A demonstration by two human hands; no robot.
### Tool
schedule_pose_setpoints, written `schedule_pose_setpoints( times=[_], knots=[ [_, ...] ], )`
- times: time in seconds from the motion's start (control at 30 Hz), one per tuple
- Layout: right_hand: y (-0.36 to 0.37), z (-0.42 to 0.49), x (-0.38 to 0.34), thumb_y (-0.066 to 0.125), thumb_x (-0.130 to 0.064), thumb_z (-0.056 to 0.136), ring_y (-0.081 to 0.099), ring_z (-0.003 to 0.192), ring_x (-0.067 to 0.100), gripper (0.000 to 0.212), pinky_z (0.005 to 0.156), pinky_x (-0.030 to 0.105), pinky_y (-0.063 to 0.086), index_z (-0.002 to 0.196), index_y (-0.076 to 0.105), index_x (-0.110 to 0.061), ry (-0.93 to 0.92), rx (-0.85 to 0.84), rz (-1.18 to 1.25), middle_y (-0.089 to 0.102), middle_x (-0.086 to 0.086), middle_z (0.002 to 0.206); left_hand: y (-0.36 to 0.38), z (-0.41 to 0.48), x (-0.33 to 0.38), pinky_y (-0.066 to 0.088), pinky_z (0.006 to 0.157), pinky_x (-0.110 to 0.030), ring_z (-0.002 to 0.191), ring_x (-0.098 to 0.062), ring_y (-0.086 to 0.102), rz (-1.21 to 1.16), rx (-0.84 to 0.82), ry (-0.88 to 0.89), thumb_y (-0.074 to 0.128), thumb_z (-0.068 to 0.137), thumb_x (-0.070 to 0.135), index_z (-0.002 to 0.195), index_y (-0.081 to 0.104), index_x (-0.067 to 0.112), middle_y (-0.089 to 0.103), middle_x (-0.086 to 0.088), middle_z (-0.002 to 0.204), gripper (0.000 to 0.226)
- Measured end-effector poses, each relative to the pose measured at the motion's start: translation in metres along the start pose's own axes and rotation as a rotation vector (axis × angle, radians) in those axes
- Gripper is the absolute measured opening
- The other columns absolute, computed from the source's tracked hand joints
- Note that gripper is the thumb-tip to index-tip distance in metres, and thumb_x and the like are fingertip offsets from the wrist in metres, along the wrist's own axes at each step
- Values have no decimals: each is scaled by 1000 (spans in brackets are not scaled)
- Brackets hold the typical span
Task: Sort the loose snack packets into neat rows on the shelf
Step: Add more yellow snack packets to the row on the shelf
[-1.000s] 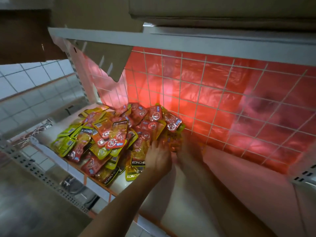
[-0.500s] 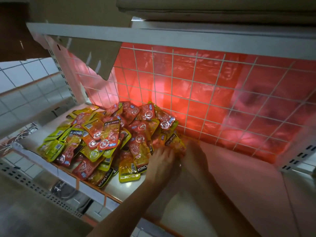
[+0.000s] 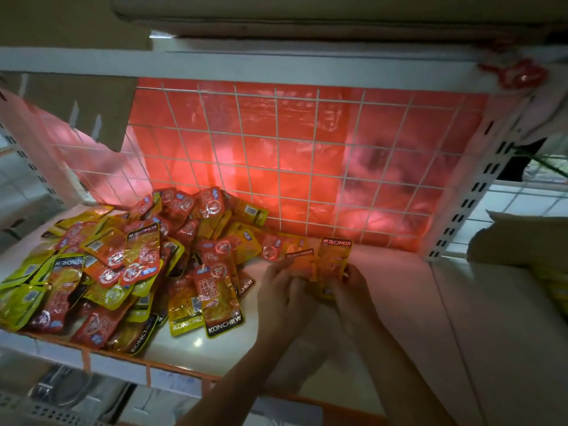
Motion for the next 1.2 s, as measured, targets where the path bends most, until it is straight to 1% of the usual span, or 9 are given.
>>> schedule_pose_setpoints(
  times=[0.2, 0.3, 0.4, 0.6, 0.7, 0.77, 0.87, 1.03, 1.2],
  knots=[
    [-25, -23, -12, 73, -12, 80, 69, 91, 31, 36, 74, 42, 57, 113, 59, -5, -27, -43, 234, 70, 17, 105, 17, -11, 6, 43, 68, -4, 95, 8, 58, -193, 22, -176, 56, 70, 40, 67, 69, 29, 61, 17, 106, 17],
    [-44, -33, -21, 74, -8, 68, 69, 96, 32, 49, 78, 46, 57, 115, 62, -7, -89, -107, 205, 71, 14, 106, 36, -13, 13, 38, 66, 0, 96, 8, 57, -219, -27, -246, 79, 73, 16, 59, 64, 23, 61, 12, 106, 22],
    [-72, -37, -25, 65, 4, 70, 68, 99, 30, 49, 84, 49, 56, 117, 61, -9, -120, -108, 169, 71, 13, 107, 54, -17, 27, 37, 71, 3, 117, 1, 49, -266, -26, -207, 80, 69, 2, 75, 64, 13, 54, -5, 119, 21],
    [-145, -49, -36, 54, 13, 78, 69, 93, 26, 41, 72, 36, 57, 106, 65, -14, -126, -62, 191, 73, 9, 99, 98, -23, 73, 18, 111, -12, 145, -27, 15, -143, -44, 20, 68, 70, 51, 120, 58, 15, 48, -6, 139, 62],
    [-183, -53, -44, 56, 9, 74, 69, 92, 27, 42, 68, 32, 57, 110, 65, -10, -156, -61, 188, 73, 12, 99, 132, -33, 97, 47, 96, -26, 132, -20, 42, -347, -116, -146, 84, 69, 21, 128, 46, 30, 17, 14, 153, 70],
    [-207, -55, -49, 60, -6, 69, 70, 93, 27, 44, 66, 30, 56, 113, 63, -10, -175, -75, 215, 72, 11, 102, 157, -43, 110, 53, 81, -21, 120, -14, 54, -477, -188, -280, 81, 68, -2, 128, 45, 27, 34, 10, 145, 76],
    [-239, -57, -51, 65, -14, 67, 68, 95, 25, 49, 66, 29, 55, 116, 59, -13, -177, -92, 265, 71, 9, 105, 187, -57, 129, 56, 69, -21, 102, -8, 65, -513, -245, -298, 81, 68, 8, 114, 52, 38, 62, 4, 121, 62],
    [-284, -58, -50, 73, 3, 70, 68, 97, 25, 61, 68, 33, 56, 125, 50, -11, -218, -103, 194, 68, 13, 110, 224, -79, 165, 49, 72, -9, 95, -3, 64, -390, -278, -248, 78, 75, 19, 100, 58, 33, 66, 14, 101, 35],
    [-339, -59, -63, 73, 0, 75, 64, 79, 11, 45, 60, 22, 53, 115, 55, -12, -302, -21, -215, 66, 4, 96, 240, -92, 173, 50, 76, -14, 109, -21, 57, -255, -155, -321, 74, 80, 6, 131, 47, 7, 49, -12, 130, 58]
  ],
)
Point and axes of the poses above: each hand's wrist, its own z-axis towards the middle knuckle, its own y-axis out of the palm, x = y × z, the point moved 8 cm from there along z, towards the middle knuckle
